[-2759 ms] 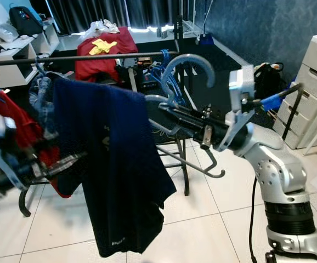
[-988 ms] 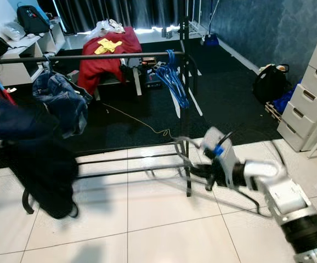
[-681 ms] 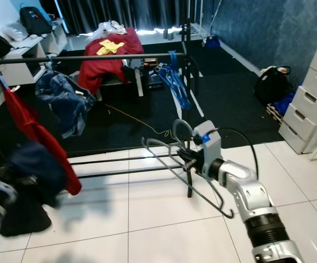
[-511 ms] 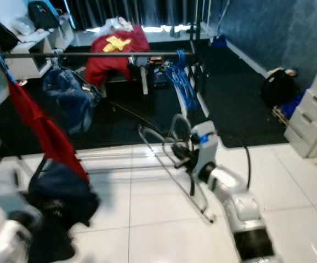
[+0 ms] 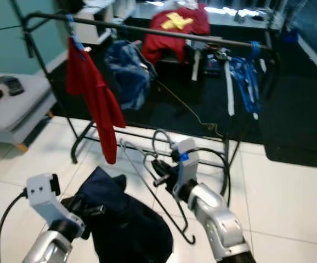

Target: Hang hanger

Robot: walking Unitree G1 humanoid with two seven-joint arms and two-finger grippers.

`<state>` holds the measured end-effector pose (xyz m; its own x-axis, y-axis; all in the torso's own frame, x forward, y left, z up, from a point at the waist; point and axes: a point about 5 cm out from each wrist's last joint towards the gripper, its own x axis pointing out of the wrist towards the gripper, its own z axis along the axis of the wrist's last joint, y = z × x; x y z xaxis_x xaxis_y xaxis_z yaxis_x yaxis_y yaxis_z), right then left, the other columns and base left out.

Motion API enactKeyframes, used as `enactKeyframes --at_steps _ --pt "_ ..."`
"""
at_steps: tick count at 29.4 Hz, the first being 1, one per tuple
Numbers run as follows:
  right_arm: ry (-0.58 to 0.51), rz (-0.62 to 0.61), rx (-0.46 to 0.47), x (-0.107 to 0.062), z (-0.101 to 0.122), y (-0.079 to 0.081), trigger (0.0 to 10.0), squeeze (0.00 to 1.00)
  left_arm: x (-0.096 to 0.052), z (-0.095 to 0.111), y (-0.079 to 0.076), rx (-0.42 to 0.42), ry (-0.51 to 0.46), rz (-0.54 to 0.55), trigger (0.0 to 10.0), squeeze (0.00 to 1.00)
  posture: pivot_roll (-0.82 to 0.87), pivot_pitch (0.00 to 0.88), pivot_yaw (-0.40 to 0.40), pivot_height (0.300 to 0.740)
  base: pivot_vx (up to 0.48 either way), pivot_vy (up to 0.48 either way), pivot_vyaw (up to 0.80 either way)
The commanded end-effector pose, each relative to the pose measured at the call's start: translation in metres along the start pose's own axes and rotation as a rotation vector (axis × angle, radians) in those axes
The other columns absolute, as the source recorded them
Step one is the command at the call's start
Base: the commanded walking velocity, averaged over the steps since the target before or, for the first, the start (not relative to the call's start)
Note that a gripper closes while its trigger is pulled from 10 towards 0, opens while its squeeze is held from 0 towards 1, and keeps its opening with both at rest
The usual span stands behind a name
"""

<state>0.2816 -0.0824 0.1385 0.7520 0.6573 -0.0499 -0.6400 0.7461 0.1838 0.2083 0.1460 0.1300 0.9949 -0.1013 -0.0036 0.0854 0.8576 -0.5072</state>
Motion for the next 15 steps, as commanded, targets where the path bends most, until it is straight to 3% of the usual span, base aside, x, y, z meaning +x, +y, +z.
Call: enactKeyframes --at_steps 1,2,3,6,8,11,15 --pt "-0.010 -0.019 -0.010 -0.002 0.001 -0.001 10.0 0.00 0.001 0.002 -0.005 -0.094 -0.030 -0.032 10.0 0.00 -0.01 0.125 -0.061 0.740 0.000 0.000 0.72" --pt "-0.010 -0.019 -0.010 -0.002 0.001 -0.001 10.0 0.00 0.001 0.002 -0.005 -0.094 -0.030 -0.032 10.0 0.00 -0.01 0.125 -0.061 0.740 0.000 0.000 0.72" --pt "-0.013 -0.028 -0.011 -0.001 0.001 0.000 10.0 0.00 0.003 0.009 0.006 -0.125 -0.076 0.025 10.0 0.00 -0.01 0.119 -0.065 0.740 0.000 0.000 0.72" --pt "-0.014 -0.039 -0.013 0.001 0.001 -0.001 10.0 0.00 0.005 0.016 0.019 -0.149 -0.123 0.111 10.0 0.00 -0.02 0.109 -0.070 0.740 0.000 0.000 0.72" --pt "-0.014 -0.039 -0.013 0.001 0.001 -0.001 10.0 0.00 0.005 0.016 0.019 -0.149 -0.123 0.111 10.0 0.00 -0.02 0.109 -0.070 0.740 0.000 0.000 0.72" --pt "-0.005 -0.048 -0.055 0.004 0.002 -0.004 10.0 0.00 0.013 0.010 0.007 -0.034 -0.074 0.096 10.0 0.00 -0.03 0.094 -0.084 0.740 0.000 0.000 0.72" --pt "-0.002 -0.058 -0.083 0.004 0.004 -0.008 10.0 0.00 0.021 0.010 -0.002 0.017 -0.058 0.059 10.0 0.00 -0.04 0.083 -0.091 0.740 0.000 0.000 0.72"
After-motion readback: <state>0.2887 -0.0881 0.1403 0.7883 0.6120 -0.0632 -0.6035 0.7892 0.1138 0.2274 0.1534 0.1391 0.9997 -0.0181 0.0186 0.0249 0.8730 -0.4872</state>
